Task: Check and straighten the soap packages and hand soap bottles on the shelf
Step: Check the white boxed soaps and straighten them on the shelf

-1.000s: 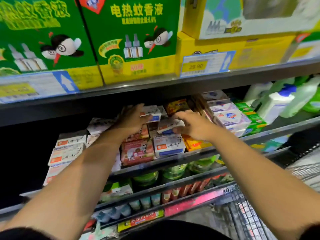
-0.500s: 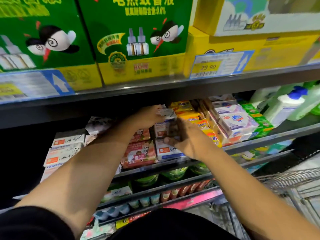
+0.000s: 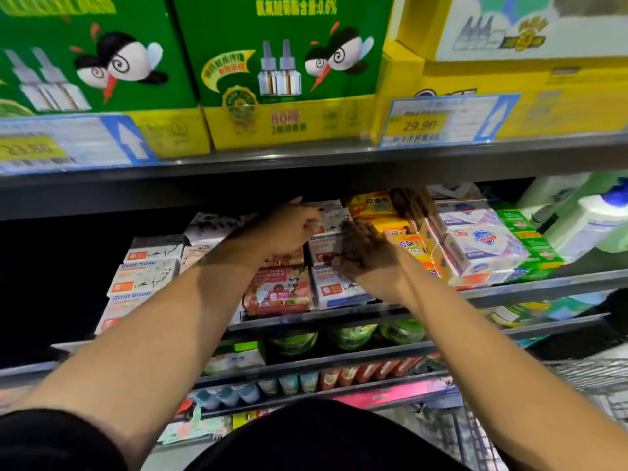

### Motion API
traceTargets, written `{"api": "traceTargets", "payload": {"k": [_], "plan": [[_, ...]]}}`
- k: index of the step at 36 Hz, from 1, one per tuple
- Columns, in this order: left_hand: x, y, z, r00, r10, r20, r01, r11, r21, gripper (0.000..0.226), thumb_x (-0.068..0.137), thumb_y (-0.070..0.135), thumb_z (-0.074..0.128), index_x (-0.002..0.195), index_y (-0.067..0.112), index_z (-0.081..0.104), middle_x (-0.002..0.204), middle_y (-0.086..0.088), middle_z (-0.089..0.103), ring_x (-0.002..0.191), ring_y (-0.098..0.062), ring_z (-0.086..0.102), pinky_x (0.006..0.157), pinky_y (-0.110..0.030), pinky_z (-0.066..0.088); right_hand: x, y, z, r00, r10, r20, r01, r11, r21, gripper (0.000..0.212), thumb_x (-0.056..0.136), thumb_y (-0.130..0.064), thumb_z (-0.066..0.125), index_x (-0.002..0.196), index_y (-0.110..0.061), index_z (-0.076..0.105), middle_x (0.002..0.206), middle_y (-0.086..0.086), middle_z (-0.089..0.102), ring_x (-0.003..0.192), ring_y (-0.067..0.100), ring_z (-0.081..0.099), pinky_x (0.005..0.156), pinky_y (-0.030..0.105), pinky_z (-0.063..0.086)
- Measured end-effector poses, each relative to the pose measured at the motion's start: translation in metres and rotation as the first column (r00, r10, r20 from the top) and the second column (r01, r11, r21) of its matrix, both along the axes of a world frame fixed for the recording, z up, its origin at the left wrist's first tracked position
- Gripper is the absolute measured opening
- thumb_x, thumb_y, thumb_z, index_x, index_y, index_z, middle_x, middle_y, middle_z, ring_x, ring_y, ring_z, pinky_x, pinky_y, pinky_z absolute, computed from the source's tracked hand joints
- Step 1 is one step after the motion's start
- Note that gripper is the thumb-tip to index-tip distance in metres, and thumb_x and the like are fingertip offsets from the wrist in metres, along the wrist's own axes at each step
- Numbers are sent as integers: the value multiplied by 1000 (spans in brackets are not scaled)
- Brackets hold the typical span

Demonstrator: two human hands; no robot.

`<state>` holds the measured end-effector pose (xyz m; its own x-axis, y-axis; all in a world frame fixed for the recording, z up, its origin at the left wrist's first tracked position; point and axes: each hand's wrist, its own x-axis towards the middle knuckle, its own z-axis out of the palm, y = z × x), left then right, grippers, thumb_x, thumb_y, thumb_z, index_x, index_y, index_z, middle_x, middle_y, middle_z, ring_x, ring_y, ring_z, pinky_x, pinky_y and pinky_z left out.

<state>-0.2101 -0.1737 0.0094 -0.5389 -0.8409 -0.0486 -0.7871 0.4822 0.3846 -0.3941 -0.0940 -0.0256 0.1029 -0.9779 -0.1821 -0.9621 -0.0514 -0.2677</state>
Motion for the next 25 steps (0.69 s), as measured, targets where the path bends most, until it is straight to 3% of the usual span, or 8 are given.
{"api": "traceTargets", "payload": {"k": [7, 10, 12, 13, 14, 15, 18, 25], "plan": [[24, 16, -14, 993, 105, 50, -98, 988, -117, 44, 102, 40, 46, 146, 40, 42, 166, 0, 9, 152, -29, -2, 123, -37, 3, -5, 5, 2, 995, 85, -49, -92, 981, -168, 79, 98, -66, 23, 159, -24, -4, 165, 2, -17, 152, 21, -13, 125, 43, 1], [42, 28, -12, 988, 131, 78, -122, 986, -112, 50, 104, 43, 40, 152, 34, 34, 164, 5, 14, 152, -19, 5, 121, -29, 4, 0, 7, 7, 973, 230, -15, -225, 936, -272, 72, 106, -53, 8, 147, -5, 42, 154, 29, 32, 138, 48, 39, 105, 63, 42], [55, 34, -16, 992, 105, 67, -91, 978, -189, 48, 104, 44, 38, 150, 33, 38, 161, 9, 26, 150, -14, 18, 121, -28, 11, 13, 12, 29, 971, 187, 152, -151, 964, -220, 47, 108, -20, 28, 132, 17, 46, 140, 45, 34, 95, 47, 70, 75, 48, 61], [62, 38, -18, 993, 99, 67, -82, 972, -221, 47, 104, 45, 37, 149, 33, 40, 159, 10, 30, 148, -14, 22, 121, -28, 16, 20, 11, 39, 971, 151, 184, -85, 942, -324, 47, 104, -14, 37, 139, 13, 21, 150, 31, 16, 78, 39, 73, 65, 33, 61], [70, 42, -19, 992, 103, 77, -83, 969, -233, 47, 103, 46, 36, 148, 34, 41, 158, 10, 33, 147, -14, 25, 120, -29, 19, 25, 7, 49, 985, 163, 59, -122, 892, -435, 42, 102, -18, 43, 117, 20, 55, 124, 52, 45, 76, 41, 70, 67, 30, 58], [78, 46, -21, 990, 114, 88, -91, 968, -232, 48, 102, 46, 35, 148, 34, 42, 158, 10, 34, 146, -14, 28, 118, -28, 23, 24, 4, 41, 986, 165, -20, -163, 938, -306, 15, 102, -29, 45, 104, -21, 57, 91, 29, 60, 88, 40, 66, 78, 30, 54], [101, 60, -22, 983, 174, 65, -154, 958, -242, 47, 101, 49, 38, 143, 31, 50, 153, 7, 44, 143, -15, 36, 109, -25, 33, 50, -7, 44, 989, 122, -81, -137, 967, -217, 50, 102, -48, 43, 142, -19, 50, 145, 14, 51, 126, 35, 53, 99, 37, 44], [180, 71, -22, 971, 235, 32, -228, 962, -148, 72, 84, 73, 18, 142, 42, 46, 157, 6, 36, 144, -18, 35, 113, -39, 35, 138, -30, 59, 958, 273, -85, -285, 927, -242, 46, 98, -49, 50, 140, -28, 52, 141, 6, 57, 124, 30, 55, 92, 33, 46]]}}
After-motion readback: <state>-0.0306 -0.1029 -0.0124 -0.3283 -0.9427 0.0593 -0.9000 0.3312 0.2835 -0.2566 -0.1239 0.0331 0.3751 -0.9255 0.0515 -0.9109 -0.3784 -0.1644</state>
